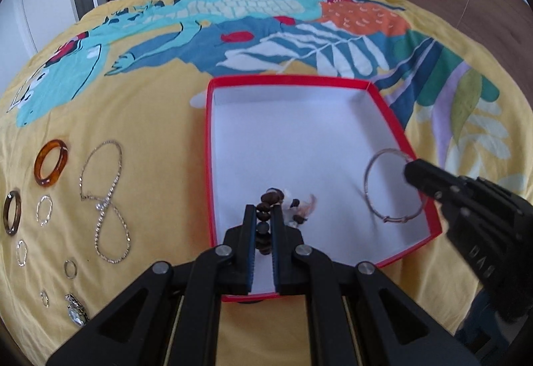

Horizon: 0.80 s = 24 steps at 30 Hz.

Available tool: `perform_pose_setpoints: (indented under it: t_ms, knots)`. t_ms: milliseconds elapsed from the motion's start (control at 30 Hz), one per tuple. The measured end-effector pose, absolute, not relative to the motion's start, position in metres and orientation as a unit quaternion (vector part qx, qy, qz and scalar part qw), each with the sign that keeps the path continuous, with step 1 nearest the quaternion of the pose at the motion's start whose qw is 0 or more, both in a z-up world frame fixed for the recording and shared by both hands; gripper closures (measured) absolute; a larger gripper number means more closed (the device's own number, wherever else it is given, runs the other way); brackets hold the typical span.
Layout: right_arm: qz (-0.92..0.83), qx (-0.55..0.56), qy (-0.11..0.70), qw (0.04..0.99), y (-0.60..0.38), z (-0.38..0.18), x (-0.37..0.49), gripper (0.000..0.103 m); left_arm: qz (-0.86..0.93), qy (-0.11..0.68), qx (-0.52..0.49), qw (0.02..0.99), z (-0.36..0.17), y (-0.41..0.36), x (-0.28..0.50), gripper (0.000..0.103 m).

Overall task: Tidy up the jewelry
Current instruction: 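Carry the beaded bracelet with the left tool while the right tool carries the bangle to the red box, then lower and open the left tool in the box while the right tool releases the bangle there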

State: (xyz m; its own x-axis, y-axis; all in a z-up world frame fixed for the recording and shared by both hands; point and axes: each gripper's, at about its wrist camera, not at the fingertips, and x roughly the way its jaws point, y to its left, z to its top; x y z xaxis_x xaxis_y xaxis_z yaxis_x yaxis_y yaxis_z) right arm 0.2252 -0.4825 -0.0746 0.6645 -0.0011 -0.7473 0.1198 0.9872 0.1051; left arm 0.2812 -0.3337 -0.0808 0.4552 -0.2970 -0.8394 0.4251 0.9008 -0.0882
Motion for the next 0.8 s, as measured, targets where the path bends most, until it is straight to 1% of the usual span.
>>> perform_pose_setpoints:
  t_ms: [400,600,800]
  knots:
    - [-0.036,0.065,0.406,0.911,-0.487,-0.079,0.233,0.099,-0.200,0.503,0.077,0.837,-0.112,-0.333,0.284,0.096]
    - [-0.049,0.071,0.414,0.906,-0.499,-0.085,0.239,0.099,-0.200,0.501,0.075,0.838,-0.115,-0.333,0.284,0.096]
    - [-0.049,0.076,0.440,0.894,-0.501,-0.101,0.241,0.098,-0.200,0.502,0.072,0.839,-0.117,-0.333,0.284,0.096]
